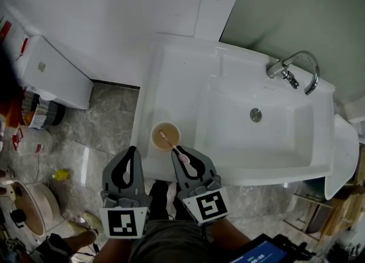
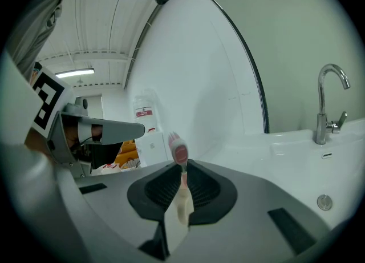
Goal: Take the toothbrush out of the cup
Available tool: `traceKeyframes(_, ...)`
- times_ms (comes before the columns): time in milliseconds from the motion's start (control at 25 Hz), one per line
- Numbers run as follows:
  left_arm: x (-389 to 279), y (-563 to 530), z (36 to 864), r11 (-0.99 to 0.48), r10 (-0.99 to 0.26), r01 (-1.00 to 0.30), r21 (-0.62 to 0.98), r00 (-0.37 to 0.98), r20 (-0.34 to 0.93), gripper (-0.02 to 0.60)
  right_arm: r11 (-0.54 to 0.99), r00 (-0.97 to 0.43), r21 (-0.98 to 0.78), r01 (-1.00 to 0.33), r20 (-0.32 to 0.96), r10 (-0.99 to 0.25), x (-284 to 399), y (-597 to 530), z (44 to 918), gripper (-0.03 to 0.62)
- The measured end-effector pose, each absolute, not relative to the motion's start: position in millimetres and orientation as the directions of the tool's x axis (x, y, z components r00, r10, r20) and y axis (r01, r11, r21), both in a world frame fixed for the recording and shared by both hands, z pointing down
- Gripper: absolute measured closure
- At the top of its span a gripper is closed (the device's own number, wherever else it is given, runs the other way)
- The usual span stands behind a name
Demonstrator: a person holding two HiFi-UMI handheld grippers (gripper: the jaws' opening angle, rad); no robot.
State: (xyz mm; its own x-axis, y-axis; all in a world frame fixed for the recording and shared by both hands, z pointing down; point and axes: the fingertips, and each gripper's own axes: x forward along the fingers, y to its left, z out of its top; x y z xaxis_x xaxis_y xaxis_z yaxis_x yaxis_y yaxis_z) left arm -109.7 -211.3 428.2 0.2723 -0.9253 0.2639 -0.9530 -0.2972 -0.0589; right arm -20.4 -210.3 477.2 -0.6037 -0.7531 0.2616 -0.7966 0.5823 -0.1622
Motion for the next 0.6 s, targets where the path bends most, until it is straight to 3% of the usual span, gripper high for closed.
traceKeyframes(600,-99,-204,382,-0.293,-0.945,-0.953,-0.080,0.276,0.175,0.571,0.603,-0.610,-0.099,-0.792,0.155,-0.777,-12,-209,411,0.557)
